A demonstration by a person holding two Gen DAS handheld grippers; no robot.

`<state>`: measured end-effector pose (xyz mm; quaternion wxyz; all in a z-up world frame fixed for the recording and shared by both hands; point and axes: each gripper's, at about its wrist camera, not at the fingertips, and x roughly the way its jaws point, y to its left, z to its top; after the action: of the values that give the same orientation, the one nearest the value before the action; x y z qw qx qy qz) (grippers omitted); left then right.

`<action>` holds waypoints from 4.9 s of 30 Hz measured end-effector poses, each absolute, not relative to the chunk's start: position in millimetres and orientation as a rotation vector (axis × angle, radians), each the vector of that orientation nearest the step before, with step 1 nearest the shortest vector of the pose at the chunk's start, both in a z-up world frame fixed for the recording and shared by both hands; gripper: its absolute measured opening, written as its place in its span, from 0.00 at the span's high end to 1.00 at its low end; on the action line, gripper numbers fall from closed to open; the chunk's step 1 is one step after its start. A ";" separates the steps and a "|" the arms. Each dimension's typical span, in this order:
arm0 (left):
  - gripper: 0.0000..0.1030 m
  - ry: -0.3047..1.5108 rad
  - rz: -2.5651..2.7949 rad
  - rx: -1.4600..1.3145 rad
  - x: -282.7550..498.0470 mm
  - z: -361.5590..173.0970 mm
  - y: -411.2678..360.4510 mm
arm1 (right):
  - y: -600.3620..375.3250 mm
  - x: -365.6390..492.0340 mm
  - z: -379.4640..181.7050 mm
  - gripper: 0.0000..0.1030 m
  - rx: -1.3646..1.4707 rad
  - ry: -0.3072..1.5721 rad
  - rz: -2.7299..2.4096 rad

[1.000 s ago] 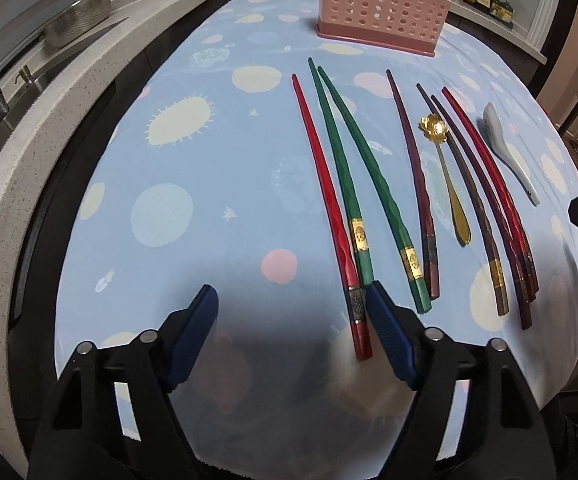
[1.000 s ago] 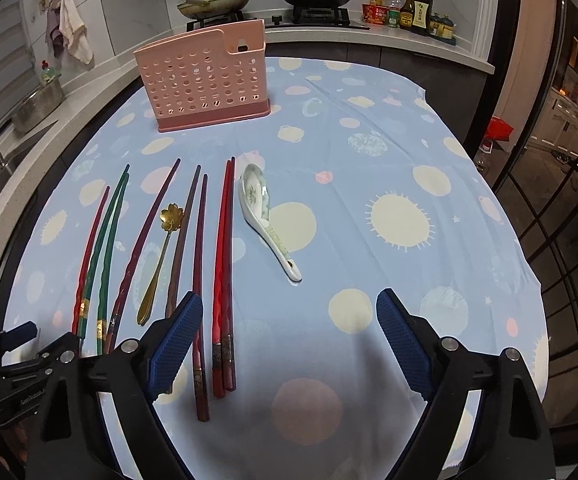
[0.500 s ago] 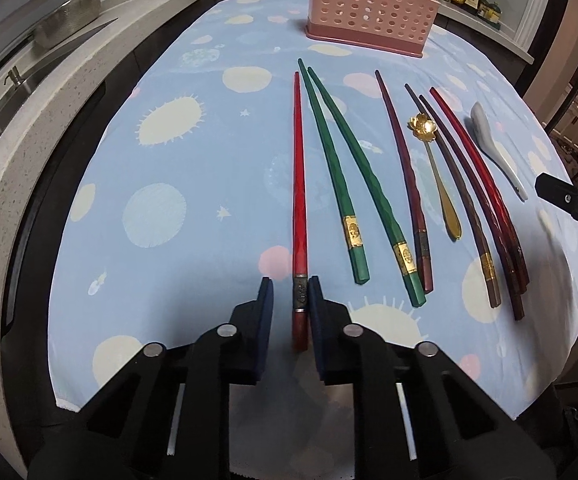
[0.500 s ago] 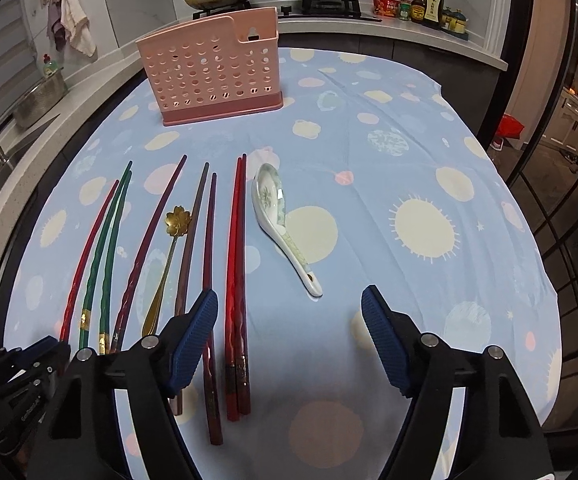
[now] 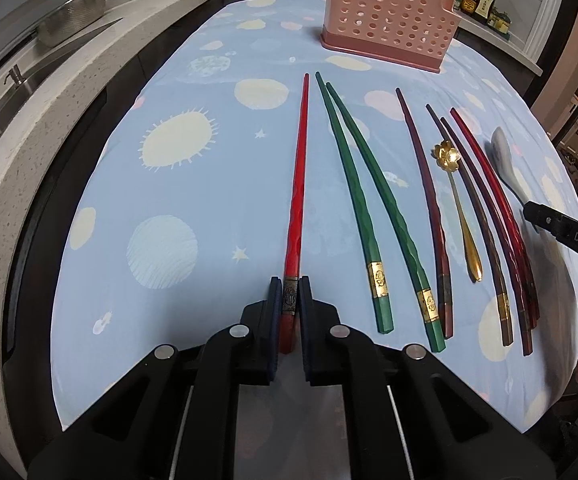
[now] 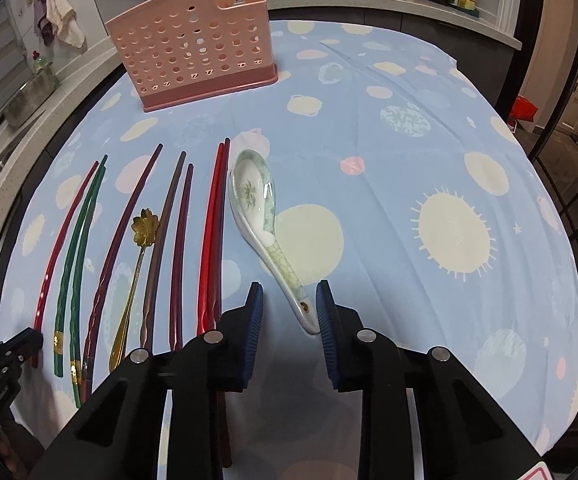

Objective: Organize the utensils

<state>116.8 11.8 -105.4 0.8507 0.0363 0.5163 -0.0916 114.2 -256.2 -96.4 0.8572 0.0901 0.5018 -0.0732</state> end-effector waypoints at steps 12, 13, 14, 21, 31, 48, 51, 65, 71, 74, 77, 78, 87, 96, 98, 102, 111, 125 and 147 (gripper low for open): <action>0.92 1.085 -0.202 0.057 119.7 -100.7 12.0 | -253.7 112.7 -94.1 0.91 0.199 1.047 -0.115; 0.92 1.083 -0.203 0.055 119.6 -99.0 11.8 | -252.6 111.3 -92.1 0.93 0.201 1.045 -0.109; 0.92 1.079 -0.205 0.053 118.8 -97.1 11.5 | -251.6 109.5 -89.7 0.94 0.205 1.043 -0.105; 0.93 1.034 -0.221 0.031 113.9 -76.0 12.3 | -247.5 96.0 -67.6 0.99 0.214 0.996 -0.088; 0.93 0.981 -0.232 0.006 108.1 -53.6 14.0 | -246.7 89.2 -61.3 0.99 0.208 0.989 -0.072; 0.93 1.049 -0.221 0.022 111.7 -76.1 11.9 | -280.4 106.2 -92.3 0.78 0.376 1.034 -0.062; 0.93 1.056 -0.219 0.025 112.4 -78.8 11.5 | -274.2 103.5 -94.6 0.80 0.356 1.037 -0.053; 0.93 1.077 -0.223 0.022 111.9 -86.0 10.2 | -258.8 96.7 -98.6 0.89 0.290 1.060 -0.040; 0.92 1.089 -0.251 -0.006 101.7 -92.1 13.5 | -250.4 91.1 -97.9 0.89 0.230 1.055 -0.048; 0.86 1.071 -0.250 -0.014 100.0 -93.4 14.6 | -249.9 90.0 -95.7 0.89 0.236 1.051 -0.048; 0.72 1.085 -0.234 -0.034 102.2 -99.4 18.5 | -248.6 88.7 -92.4 0.89 0.233 1.047 -0.047; 0.72 1.079 -0.235 -0.044 101.7 -101.4 20.2 | -248.0 87.8 -91.5 0.89 0.232 1.045 -0.046; 0.93 1.052 -0.256 -0.047 105.6 -102.3 22.5 | -243.8 83.7 -86.4 0.89 0.224 1.038 -0.041; 0.93 0.990 -0.264 -0.071 101.0 -69.6 28.0 | -245.8 76.1 -51.0 0.91 0.235 0.962 -0.035; 0.93 0.953 -0.264 -0.082 102.0 -53.9 30.2 | -246.7 77.1 -41.4 0.94 0.240 0.942 -0.031; 0.93 0.876 -0.265 -0.101 109.7 -22.0 33.8 | -247.4 82.7 -27.5 0.94 0.236 0.911 -0.030; 0.93 0.750 -0.262 -0.123 141.3 36.4 34.1 | -250.7 101.5 -5.1 0.94 0.256 0.867 -0.006; 0.93 0.562 -0.286 -0.089 195.2 124.5 14.5 | -269.8 158.4 56.5 0.94 0.277 0.740 0.021; 0.93 0.350 -0.348 -0.075 331.9 216.9 -51.7 | -289.9 341.3 109.6 0.94 0.306 0.629 0.056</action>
<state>331.9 -51.7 216.9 0.9690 -0.0371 0.1733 -0.1721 341.3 -289.9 109.6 0.9390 0.1499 0.3083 0.0277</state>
